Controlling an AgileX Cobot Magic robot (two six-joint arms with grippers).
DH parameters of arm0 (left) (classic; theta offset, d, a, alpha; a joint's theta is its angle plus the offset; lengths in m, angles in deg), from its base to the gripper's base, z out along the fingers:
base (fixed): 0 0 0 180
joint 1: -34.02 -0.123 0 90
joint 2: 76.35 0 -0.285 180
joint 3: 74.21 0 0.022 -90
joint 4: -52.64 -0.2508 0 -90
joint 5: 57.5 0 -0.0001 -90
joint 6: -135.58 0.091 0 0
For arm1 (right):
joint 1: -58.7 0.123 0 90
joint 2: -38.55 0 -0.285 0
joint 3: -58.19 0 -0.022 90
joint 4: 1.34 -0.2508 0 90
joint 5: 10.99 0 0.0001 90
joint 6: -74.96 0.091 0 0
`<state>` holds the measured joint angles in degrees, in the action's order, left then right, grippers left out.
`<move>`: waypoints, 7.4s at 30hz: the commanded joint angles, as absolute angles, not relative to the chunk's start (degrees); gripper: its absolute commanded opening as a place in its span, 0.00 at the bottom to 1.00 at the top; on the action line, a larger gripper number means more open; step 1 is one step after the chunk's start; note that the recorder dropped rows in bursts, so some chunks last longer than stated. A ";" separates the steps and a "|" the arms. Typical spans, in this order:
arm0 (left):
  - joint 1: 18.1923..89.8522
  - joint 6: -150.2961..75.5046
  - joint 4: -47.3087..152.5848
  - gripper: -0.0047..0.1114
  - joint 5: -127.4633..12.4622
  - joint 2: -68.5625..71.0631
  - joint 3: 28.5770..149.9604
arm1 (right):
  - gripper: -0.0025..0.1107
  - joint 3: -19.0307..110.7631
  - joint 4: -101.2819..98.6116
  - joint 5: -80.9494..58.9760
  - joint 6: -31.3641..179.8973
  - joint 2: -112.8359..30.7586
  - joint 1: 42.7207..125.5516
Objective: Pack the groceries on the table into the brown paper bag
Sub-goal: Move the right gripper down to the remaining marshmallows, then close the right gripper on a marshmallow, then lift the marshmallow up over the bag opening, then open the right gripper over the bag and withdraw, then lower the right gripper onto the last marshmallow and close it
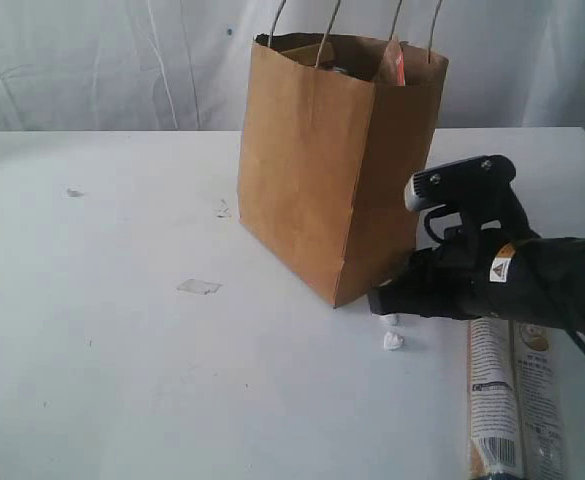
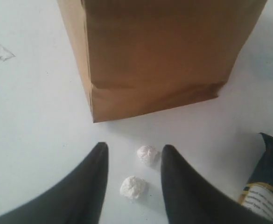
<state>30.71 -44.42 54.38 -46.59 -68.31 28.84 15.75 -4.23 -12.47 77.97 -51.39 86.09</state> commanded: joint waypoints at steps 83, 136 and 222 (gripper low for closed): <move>30.70 -44.42 54.71 0.04 -46.81 -68.56 28.58 | 0.39 23.03 -4.31 -18.00 76.50 -70.02 86.12; 30.70 -44.42 54.71 0.04 -46.81 -68.56 28.58 | 0.02 39.58 2.27 19.09 76.11 -23.89 88.54; 30.70 -44.42 54.71 0.04 -46.81 -68.56 28.58 | 0.02 26.76 -22.89 21.20 44.46 -42.87 85.71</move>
